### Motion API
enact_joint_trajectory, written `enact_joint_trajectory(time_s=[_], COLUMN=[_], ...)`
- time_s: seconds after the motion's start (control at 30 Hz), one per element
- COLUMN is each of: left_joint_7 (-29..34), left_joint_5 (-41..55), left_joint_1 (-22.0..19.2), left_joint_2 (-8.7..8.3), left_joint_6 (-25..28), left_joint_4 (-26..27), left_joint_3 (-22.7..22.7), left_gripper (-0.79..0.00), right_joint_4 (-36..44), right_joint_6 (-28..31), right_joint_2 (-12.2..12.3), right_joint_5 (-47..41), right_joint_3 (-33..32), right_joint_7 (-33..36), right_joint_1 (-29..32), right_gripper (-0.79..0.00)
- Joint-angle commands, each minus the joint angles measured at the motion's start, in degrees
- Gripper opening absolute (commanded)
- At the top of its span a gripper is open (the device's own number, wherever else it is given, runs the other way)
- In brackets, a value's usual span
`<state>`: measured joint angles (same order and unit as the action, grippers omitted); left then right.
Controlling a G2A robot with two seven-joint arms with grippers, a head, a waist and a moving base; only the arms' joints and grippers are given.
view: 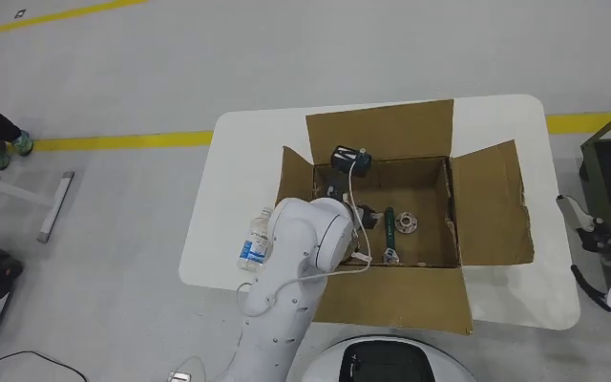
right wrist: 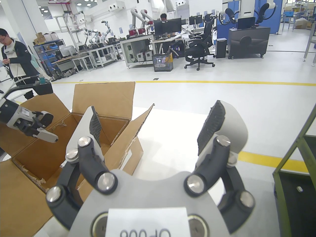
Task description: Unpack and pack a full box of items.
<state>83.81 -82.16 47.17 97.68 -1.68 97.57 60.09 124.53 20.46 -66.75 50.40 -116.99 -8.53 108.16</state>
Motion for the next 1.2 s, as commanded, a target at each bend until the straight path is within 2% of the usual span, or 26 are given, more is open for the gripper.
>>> enact_joint_trajectory(time_s=[0.0,0.1,0.27,0.4,0.63,0.87,1.03,1.1,1.17], left_joint_7=[-0.7,-0.2,2.8,4.2,3.0,0.2,-1.0,-0.8,-1.2], left_joint_5=[0.9,2.1,0.2,1.6,6.7,8.4,7.6,8.3,7.4], left_joint_1=[-1.1,-3.3,-7.6,-11.2,-14.5,-15.6,-16.3,-16.3,-16.4], left_joint_2=[0.33,1.06,2.18,3.27,4.46,5.07,5.33,5.42,5.42], left_joint_6=[-0.8,-3.1,-7.6,-13.7,-15.8,-16.3,-15.8,-16.6,-16.7], left_joint_4=[-1.2,-3.8,-12.5,-21.4,-31.7,-37.8,-39.2,-39.5,-39.9], left_joint_3=[-1.5,-3.8,-7.1,-7.3,-5.9,-5.8,-6.4,-5.9,-6.0], left_gripper=[0.0,0.0,0.0,0.0,0.0,0.0,0.0,-0.034,-0.179], right_joint_4=[0.0,0.0,0.0,0.0,0.0,0.0,0.0,0.0,0.0], right_joint_6=[0.0,0.0,0.0,0.0,0.0,0.0,0.0,0.0,0.0], right_joint_2=[0.0,0.0,0.0,0.0,0.0,0.0,0.0,0.0,0.0], right_joint_5=[0.0,0.0,0.0,0.0,0.0,0.0,0.0,0.0,0.0], right_joint_3=[0.0,0.0,0.0,0.0,0.0,0.0,0.0,0.0,0.0], right_joint_7=[0.0,0.0,0.0,0.0,0.0,0.0,0.0,0.0,0.0], right_joint_1=[0.0,0.0,0.0,0.0,0.0,0.0,0.0,0.0,0.0], right_gripper=[0.0,0.0,0.0,0.0,0.0,0.0,0.0,0.0,0.0])
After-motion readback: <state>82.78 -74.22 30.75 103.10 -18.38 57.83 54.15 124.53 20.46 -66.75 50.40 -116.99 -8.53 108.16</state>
